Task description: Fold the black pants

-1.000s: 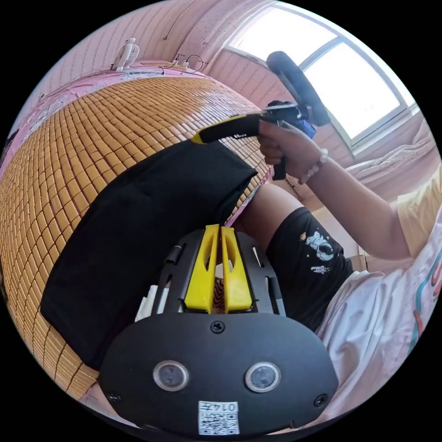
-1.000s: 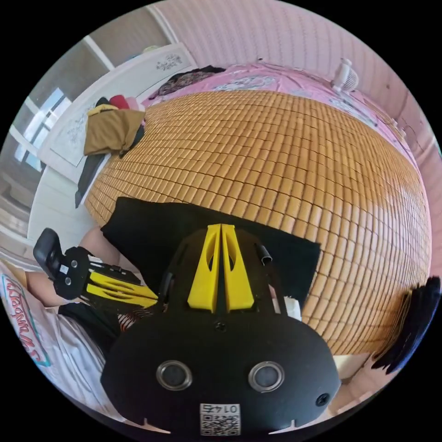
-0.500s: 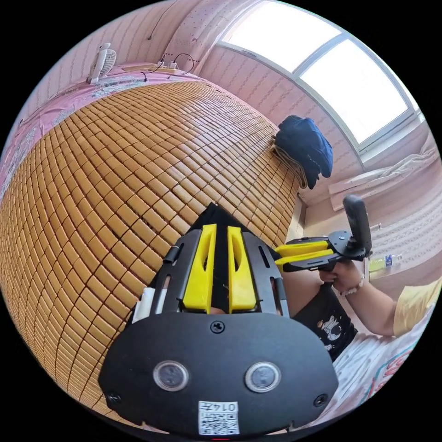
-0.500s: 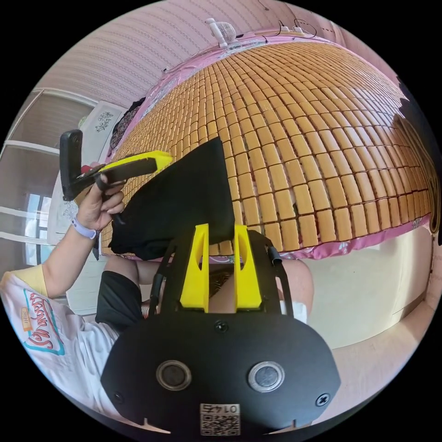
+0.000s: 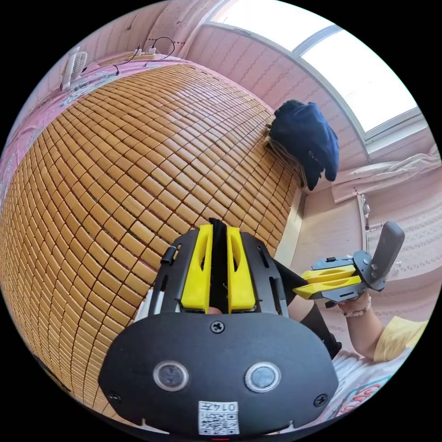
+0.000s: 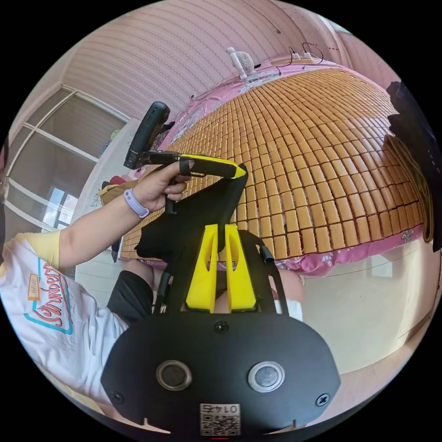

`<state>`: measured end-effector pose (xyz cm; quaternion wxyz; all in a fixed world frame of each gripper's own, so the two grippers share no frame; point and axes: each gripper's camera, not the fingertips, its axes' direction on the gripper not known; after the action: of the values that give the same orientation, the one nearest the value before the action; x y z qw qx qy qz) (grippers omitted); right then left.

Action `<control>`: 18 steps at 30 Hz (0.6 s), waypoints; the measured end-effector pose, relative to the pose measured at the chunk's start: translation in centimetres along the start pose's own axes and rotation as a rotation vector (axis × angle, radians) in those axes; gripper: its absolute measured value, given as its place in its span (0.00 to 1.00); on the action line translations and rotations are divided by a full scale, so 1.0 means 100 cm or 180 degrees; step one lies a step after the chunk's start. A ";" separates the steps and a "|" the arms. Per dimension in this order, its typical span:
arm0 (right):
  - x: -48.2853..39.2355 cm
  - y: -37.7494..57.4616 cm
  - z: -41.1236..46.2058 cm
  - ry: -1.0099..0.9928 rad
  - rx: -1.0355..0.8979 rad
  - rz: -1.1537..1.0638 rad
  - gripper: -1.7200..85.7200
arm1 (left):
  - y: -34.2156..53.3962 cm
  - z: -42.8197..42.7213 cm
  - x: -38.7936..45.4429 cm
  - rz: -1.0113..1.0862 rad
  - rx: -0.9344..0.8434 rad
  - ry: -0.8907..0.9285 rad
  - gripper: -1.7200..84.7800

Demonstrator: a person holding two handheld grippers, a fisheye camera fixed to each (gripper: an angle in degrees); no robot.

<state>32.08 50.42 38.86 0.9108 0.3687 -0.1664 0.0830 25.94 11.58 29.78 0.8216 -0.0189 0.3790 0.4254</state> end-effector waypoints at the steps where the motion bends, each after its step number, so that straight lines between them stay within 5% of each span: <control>1: -0.002 0.002 -0.007 0.0005 0.0056 -0.0026 0.03 | -0.001 -0.012 0.004 0.0030 0.0163 0.0053 0.08; 9: -0.095 0.015 -0.051 -0.0391 0.0454 -0.1025 0.04 | 0.103 -0.161 -0.002 0.0347 0.1319 -0.0250 0.07; 15: -0.206 0.020 0.083 -0.1220 -0.0656 -0.1848 0.08 | 0.299 -0.212 -0.105 -0.1360 0.1162 -0.0497 0.07; 18: -0.226 0.040 0.158 -0.0987 -0.1387 -0.1871 0.09 | 0.381 -0.210 -0.134 -0.2152 0.1077 -0.0327 0.08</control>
<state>6.12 41.57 43.86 0.9167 0.2069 -0.2030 -0.2752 -18.62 19.27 34.48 0.9250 0.0144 0.3745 0.0621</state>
